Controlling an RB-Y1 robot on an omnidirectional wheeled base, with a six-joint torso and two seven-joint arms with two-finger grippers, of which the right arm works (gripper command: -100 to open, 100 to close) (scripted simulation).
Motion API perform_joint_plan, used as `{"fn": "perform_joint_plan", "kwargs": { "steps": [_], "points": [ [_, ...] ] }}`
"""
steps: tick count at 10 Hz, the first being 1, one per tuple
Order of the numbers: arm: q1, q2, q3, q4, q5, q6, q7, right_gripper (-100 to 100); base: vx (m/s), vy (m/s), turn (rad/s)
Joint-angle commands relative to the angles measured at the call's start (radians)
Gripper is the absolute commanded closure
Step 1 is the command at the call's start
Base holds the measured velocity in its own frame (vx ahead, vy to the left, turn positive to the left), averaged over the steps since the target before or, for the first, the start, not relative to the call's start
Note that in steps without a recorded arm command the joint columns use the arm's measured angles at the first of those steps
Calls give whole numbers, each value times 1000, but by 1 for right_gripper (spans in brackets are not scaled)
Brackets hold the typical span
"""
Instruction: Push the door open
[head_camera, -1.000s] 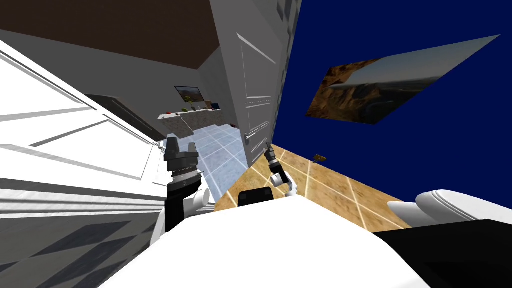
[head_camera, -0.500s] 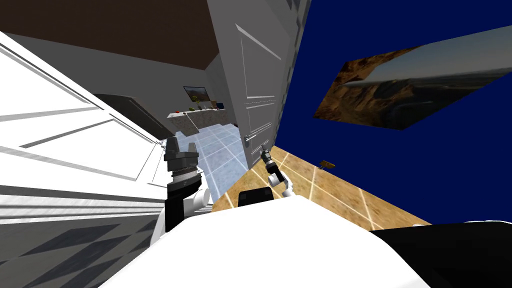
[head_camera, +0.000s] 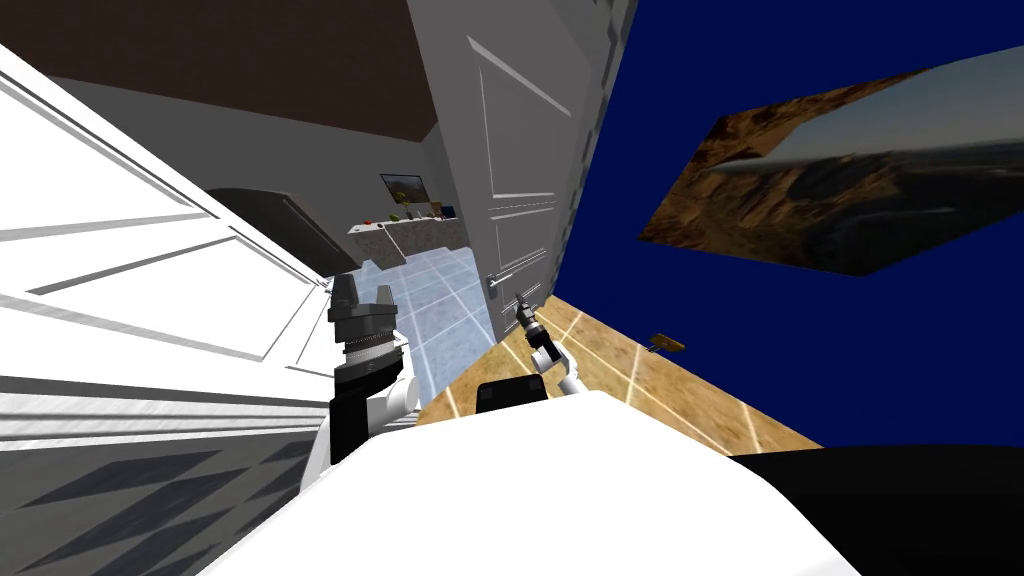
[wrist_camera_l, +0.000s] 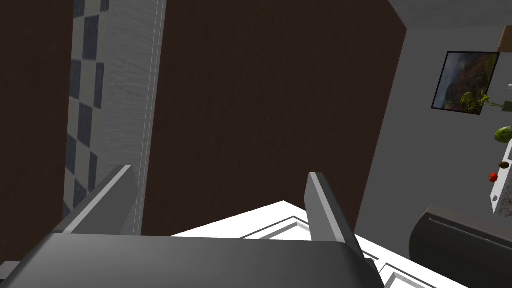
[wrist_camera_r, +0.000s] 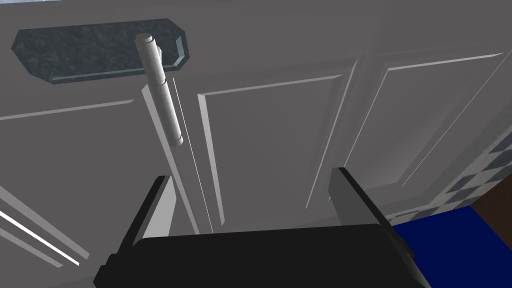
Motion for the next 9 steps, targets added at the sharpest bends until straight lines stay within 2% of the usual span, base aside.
{"fn": "perform_joint_plan", "kwargs": {
  "steps": [1, 5, 9],
  "points": [
    [-17, 6, 17, 39, 4, 2, 6, -100, 101, -116, 116],
    [-55, 12, 50, 110, 9, 15, 13, -100, 105, -101, 112],
    [-96, 20, 85, 186, 15, 29, 20, -100, 113, -159, 122]
  ]
}}
